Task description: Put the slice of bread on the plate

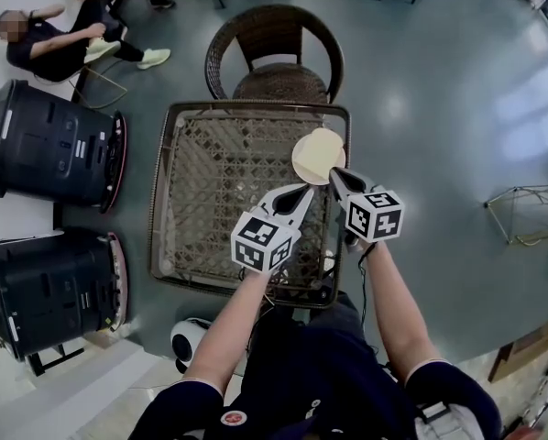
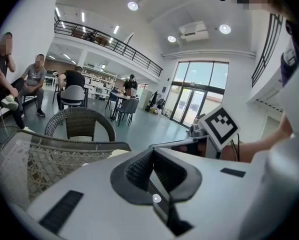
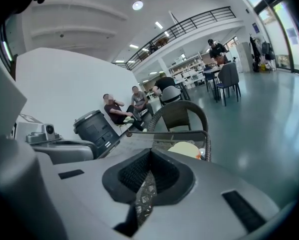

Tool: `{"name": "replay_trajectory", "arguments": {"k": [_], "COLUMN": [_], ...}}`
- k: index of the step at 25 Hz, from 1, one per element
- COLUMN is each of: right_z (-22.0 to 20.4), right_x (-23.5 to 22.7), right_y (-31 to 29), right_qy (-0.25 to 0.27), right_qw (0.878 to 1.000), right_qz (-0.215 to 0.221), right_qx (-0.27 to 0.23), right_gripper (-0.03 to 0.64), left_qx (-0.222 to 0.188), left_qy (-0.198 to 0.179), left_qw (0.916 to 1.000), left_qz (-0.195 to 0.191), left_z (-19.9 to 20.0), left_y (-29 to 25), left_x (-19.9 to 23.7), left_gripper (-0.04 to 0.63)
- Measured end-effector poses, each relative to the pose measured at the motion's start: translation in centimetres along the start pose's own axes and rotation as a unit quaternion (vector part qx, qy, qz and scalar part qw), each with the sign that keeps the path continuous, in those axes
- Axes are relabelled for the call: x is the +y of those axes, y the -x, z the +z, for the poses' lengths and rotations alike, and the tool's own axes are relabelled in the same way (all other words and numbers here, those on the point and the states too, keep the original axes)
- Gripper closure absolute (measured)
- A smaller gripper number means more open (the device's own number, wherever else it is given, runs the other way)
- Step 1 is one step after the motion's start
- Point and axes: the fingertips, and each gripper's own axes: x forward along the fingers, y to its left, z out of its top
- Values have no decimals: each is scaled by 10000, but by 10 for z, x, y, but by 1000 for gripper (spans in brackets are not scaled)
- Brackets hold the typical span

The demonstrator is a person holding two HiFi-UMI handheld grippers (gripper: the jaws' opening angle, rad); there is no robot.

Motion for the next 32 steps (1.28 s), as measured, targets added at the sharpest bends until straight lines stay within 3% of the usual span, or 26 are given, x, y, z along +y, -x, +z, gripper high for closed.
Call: {"name": "replay_trajectory", "arguments": {"k": [17,32], "right_z": [59,85], "right_x": [69,88], "right_y": [73,105], "right_qy": [469,705], "right_qw": [9918,9840], "right_qz": [291,243], "right_qx": [-1154,-1615], "right_gripper": [611,611], "left_qx": [-439,-618], "left_qy": [-121,-295], "left_qw": [9985,9963], "left_qz": [-316,-512], "left_z": [46,64], "left_y": [36,50], "left_x": [-34,-54], "left_gripper": [589,589]}}
